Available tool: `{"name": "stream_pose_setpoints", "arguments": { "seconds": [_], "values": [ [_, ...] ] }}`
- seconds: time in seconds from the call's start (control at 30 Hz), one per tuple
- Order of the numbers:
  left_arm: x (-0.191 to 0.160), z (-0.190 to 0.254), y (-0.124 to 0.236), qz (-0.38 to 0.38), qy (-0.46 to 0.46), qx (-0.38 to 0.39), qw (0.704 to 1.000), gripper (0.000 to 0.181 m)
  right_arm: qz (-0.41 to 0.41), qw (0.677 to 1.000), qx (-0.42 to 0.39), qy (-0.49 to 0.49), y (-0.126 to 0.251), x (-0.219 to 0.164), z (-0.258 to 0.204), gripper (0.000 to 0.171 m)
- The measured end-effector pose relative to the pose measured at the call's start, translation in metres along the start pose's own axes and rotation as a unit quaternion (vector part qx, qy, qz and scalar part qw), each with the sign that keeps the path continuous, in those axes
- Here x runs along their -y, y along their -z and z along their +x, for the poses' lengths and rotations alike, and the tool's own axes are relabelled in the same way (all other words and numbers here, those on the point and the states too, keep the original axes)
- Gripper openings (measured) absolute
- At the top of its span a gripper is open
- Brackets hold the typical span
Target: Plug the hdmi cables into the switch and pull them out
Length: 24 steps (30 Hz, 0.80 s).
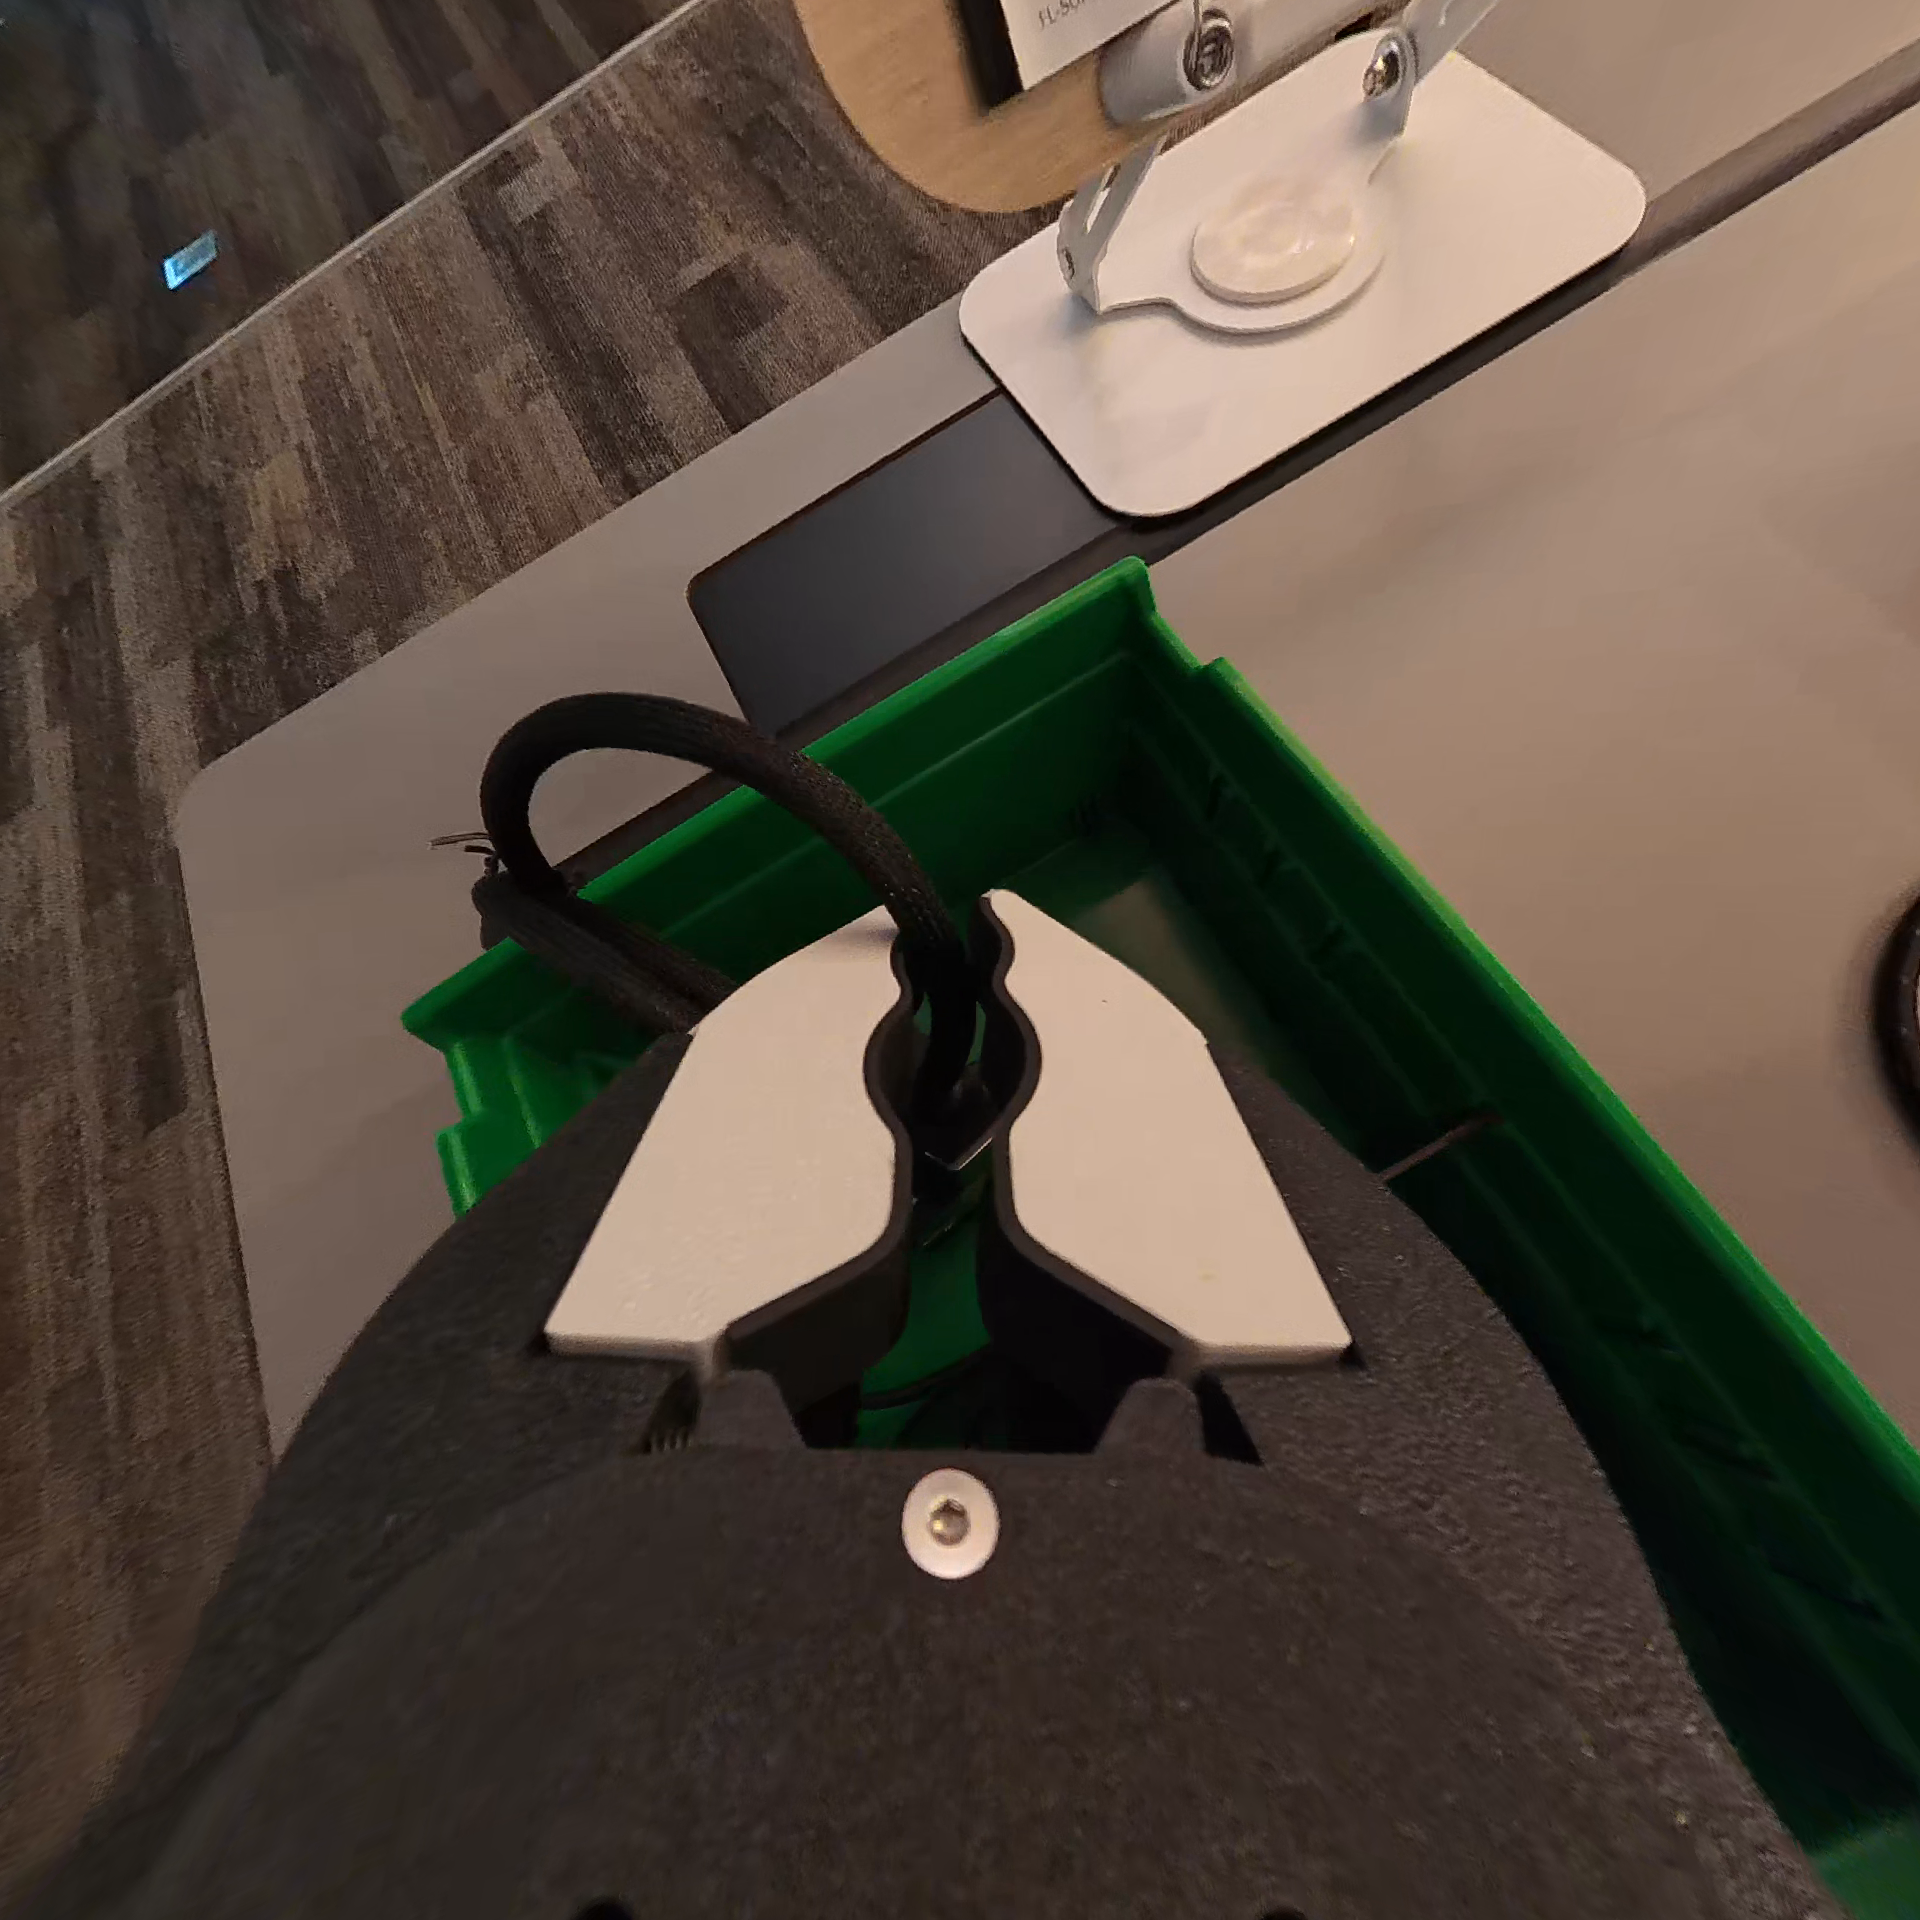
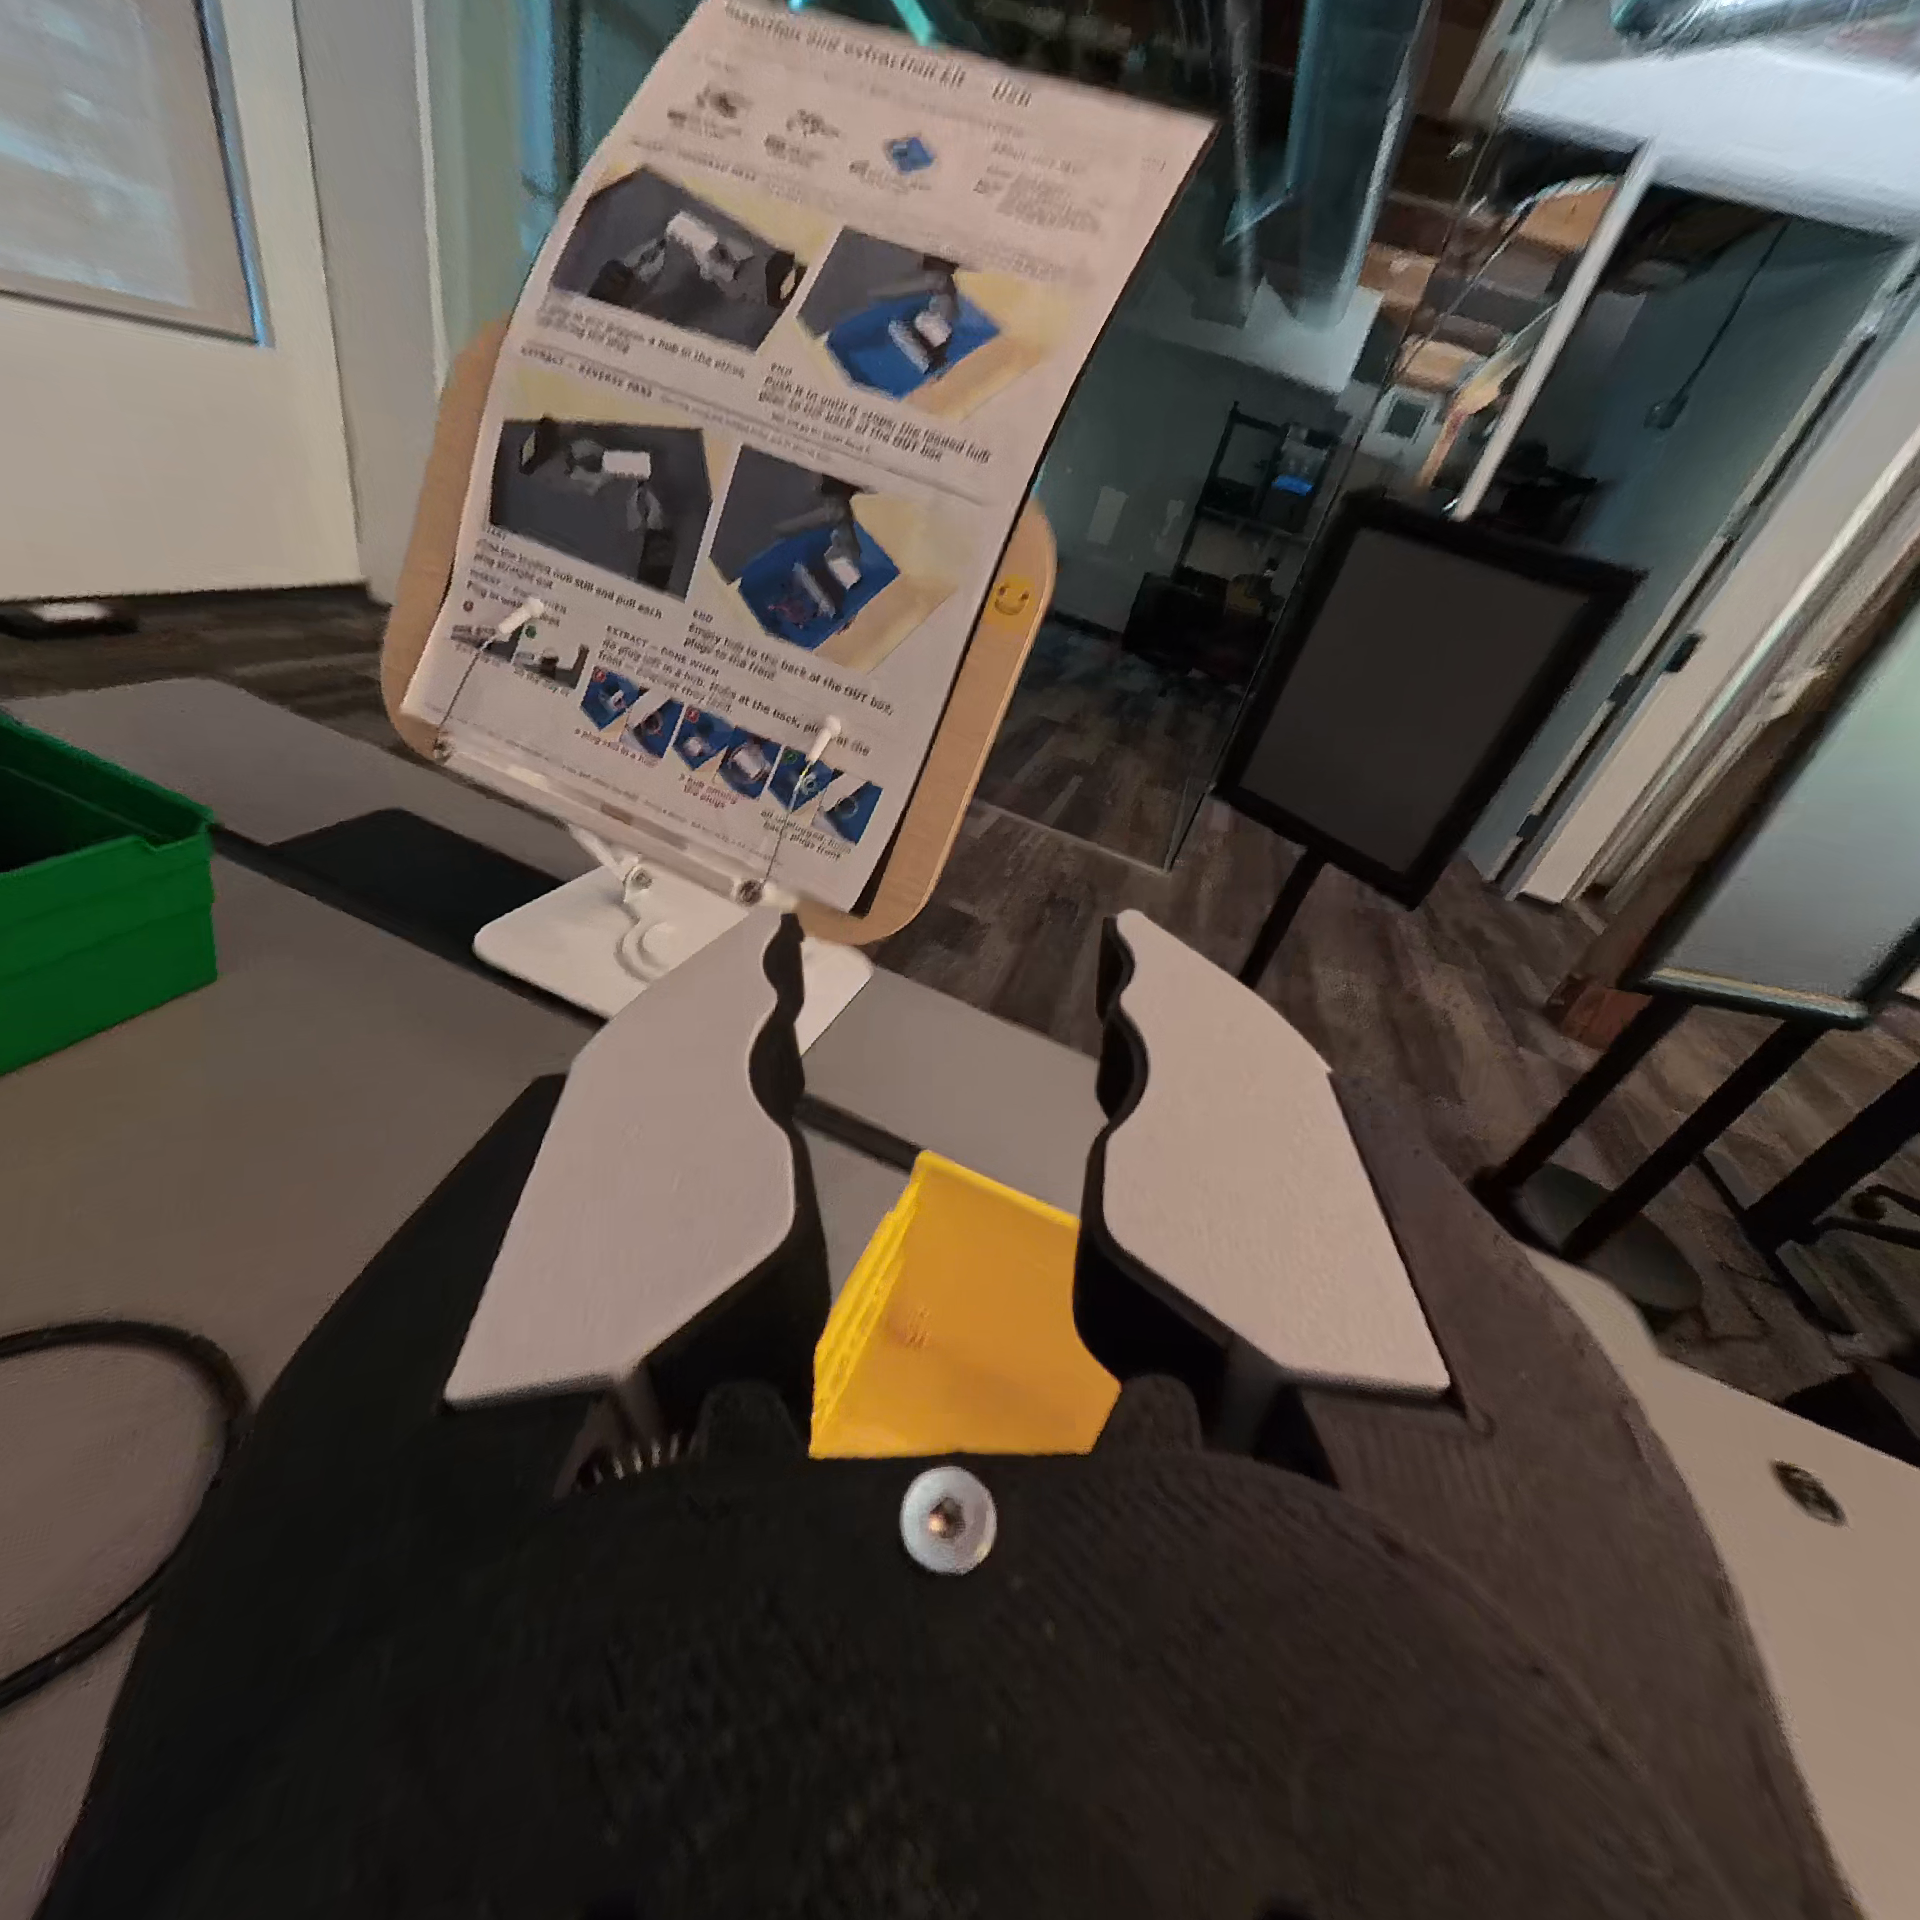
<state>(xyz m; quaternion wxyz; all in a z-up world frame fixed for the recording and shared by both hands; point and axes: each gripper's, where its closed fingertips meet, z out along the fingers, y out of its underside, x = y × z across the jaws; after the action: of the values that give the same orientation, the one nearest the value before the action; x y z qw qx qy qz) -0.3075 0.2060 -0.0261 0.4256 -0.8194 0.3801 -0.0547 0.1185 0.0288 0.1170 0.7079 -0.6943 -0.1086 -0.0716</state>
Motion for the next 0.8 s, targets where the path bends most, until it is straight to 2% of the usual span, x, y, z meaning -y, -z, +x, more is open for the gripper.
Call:
{"name": "stream_pose_setpoints", "arguments": {
  "seconds": [0.1, 0.2, 0.27, 0.37, 0.43, 0.57, 0.7, 0.8],
  "values": [
    [0.001, 0.000, 0.001, 0.014, 0.022, -0.009, 1.000, 0.007, -0.068, 0.996, 0.064, -0.011, -0.016, -0.031, -0.024, 0.055],
    [0.004, -0.002, 0.006, 0.024, 0.047, -0.021, 0.998, 0.006, -0.106, 0.992, 0.072, -0.016, -0.018, -0.043, -0.026, 0.053],
    [0.014, -0.004, 0.016, 0.047, 0.066, -0.032, 0.996, 0.006, -0.083, 0.992, 0.074, -0.055, -0.004, -0.023, -0.017, 0.052],
    [0.034, -0.006, 0.038, 0.083, 0.084, -0.051, 0.992, 0.006, 0.013, 0.987, 0.073, -0.146, 0.038, 0.027, 0.012, 0.046],
    [0.043, -0.008, 0.051, 0.093, 0.082, -0.058, 0.991, 0.006, 0.043, 0.979, 0.078, -0.184, 0.063, 0.042, 0.029, 0.045],
    [0.057, -0.007, 0.070, 0.100, 0.073, -0.068, 0.990, 0.005, 0.067, 0.970, 0.071, -0.221, 0.080, 0.043, 0.053, 0.045],
    [0.066, -0.003, 0.080, 0.101, 0.058, -0.066, 0.991, 0.002, 0.075, 0.959, 0.113, -0.248, 0.079, 0.044, 0.045, 0.045],
    [0.070, -0.002, 0.084, 0.101, 0.049, -0.057, 0.992, 0.002, 0.069, 0.966, 0.114, -0.223, 0.076, 0.045, 0.037, 0.044]
  ]
}}
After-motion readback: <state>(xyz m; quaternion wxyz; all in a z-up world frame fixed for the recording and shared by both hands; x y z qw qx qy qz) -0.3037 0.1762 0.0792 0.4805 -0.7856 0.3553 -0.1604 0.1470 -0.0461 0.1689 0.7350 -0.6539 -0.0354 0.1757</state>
